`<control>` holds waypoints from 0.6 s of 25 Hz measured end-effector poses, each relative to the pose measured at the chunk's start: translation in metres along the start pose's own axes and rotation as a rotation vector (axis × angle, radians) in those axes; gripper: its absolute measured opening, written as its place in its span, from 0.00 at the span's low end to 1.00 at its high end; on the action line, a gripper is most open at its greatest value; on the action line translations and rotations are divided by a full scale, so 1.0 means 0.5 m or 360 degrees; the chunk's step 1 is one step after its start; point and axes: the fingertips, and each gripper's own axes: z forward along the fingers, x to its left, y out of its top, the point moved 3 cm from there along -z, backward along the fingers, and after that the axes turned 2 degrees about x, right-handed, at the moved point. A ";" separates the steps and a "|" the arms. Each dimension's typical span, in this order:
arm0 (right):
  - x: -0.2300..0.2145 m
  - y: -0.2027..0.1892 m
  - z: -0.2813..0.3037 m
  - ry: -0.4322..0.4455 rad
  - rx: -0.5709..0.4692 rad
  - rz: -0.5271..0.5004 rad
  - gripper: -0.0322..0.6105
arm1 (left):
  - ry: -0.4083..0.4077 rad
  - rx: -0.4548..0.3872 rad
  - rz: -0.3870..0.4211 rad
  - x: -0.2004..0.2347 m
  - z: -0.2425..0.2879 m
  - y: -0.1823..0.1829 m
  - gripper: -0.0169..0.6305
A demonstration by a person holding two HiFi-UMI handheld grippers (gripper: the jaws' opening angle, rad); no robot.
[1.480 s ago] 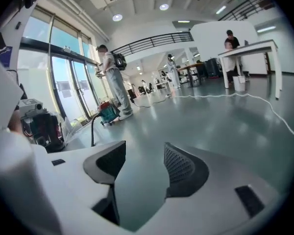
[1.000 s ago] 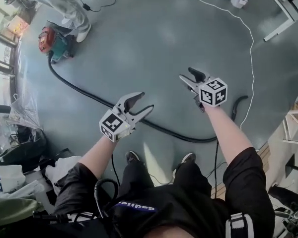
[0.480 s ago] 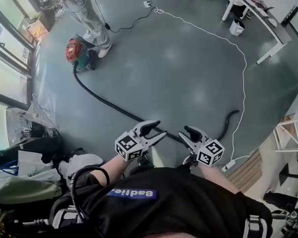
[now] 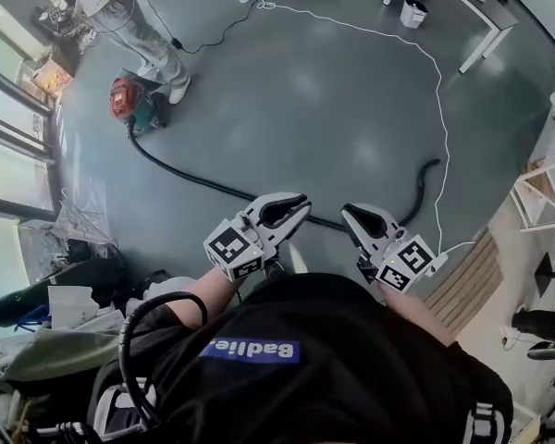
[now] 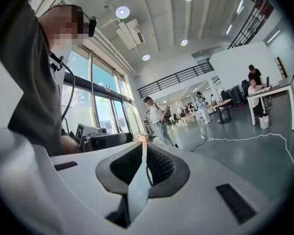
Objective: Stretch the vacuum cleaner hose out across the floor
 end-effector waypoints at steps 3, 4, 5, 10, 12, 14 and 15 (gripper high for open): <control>0.010 0.003 -0.077 0.0013 -0.0004 -0.0047 0.10 | 0.0065 -0.0046 0.0013 -0.078 0.034 0.019 0.10; 0.017 0.002 -0.103 0.0027 -0.0011 -0.0059 0.10 | 0.0075 -0.0052 0.0018 -0.108 0.044 0.019 0.09; 0.022 0.000 -0.128 0.0041 -0.0021 -0.0070 0.10 | 0.0078 -0.0048 0.0027 -0.137 0.056 0.017 0.08; 0.027 -0.009 -0.209 0.0116 -0.0074 -0.0135 0.08 | 0.0119 0.0060 0.0059 -0.235 0.106 -0.021 0.04; 0.034 -0.005 -0.234 0.0124 -0.0078 -0.0173 0.06 | 0.0124 0.0065 0.0034 -0.267 0.115 -0.031 0.04; 0.045 0.017 -0.253 0.0116 -0.0111 -0.0208 0.06 | 0.0093 0.0042 0.0052 -0.293 0.123 -0.022 0.04; 0.056 0.028 -0.260 0.0109 -0.0127 -0.0228 0.06 | 0.0076 0.0022 0.0066 -0.303 0.124 -0.014 0.04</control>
